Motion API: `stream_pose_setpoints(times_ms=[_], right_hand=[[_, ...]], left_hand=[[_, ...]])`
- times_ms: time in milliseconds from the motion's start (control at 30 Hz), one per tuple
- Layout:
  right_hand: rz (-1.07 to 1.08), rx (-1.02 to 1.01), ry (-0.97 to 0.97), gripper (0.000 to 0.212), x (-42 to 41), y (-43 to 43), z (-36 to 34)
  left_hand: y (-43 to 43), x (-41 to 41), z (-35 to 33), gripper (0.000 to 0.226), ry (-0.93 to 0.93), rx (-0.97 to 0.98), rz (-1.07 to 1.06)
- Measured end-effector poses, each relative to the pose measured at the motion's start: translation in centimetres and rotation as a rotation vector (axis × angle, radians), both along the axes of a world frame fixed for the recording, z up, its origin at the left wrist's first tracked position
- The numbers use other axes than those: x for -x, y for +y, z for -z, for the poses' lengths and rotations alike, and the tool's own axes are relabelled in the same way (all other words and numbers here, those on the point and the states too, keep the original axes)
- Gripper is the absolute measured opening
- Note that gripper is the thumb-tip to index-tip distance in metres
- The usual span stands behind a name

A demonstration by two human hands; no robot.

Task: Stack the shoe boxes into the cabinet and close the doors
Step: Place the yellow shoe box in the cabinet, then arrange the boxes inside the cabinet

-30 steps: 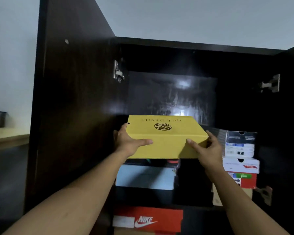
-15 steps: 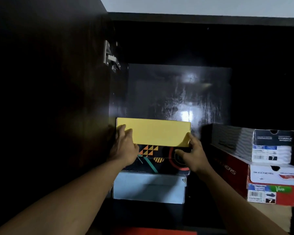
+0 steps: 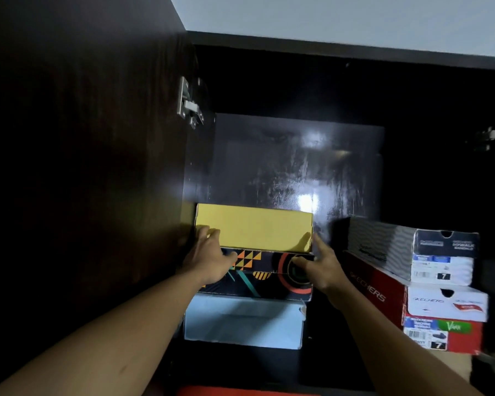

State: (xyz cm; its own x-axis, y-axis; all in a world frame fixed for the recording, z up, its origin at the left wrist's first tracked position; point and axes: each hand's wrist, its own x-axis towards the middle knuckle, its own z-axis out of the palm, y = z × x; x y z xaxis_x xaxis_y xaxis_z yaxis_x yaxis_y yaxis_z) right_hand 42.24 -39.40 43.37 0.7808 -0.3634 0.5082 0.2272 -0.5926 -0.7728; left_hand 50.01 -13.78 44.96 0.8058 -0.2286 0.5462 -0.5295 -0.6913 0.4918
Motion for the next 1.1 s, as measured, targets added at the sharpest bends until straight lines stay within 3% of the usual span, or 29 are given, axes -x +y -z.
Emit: stream_pose_setpoints(times_ms=[67,167,400,600,767,867,1100], right_hand=[[-0.021,0.014,-0.023,0.082,-0.1,-1.7,0.6],[0.05,-0.004,-0.036,0.1,6.0,1.4,-1.6],[0.21,-0.017,-0.02,0.079,19.5,3.2,-3.6],[0.355,-0.092,0.012,0.08,32.0,3.2,-1.8],[0.599,-0.107,0.037,0.079,43.5,0.9,0.0],[0.677,-0.152,0.098,0.08,50.8,-0.9,1.2],[1.113,-0.204,0.216,0.076,65.6,-0.6,5.5]], left_hand=[[0.2,1.3,-0.1,0.078,-0.011,0.019,0.045],[0.4,4.2,-0.6,0.074,-0.014,0.041,0.112],[-0.8,14.3,-1.5,0.071,0.043,0.033,0.267],[-5.2,26.1,-0.1,0.072,0.067,0.06,0.464],[-11.6,35.6,2.0,0.082,0.105,0.004,0.679],[-15.7,41.0,3.4,0.073,0.121,-0.048,0.797],[-22.8,52.6,9.3,0.077,0.259,-0.127,1.151]])
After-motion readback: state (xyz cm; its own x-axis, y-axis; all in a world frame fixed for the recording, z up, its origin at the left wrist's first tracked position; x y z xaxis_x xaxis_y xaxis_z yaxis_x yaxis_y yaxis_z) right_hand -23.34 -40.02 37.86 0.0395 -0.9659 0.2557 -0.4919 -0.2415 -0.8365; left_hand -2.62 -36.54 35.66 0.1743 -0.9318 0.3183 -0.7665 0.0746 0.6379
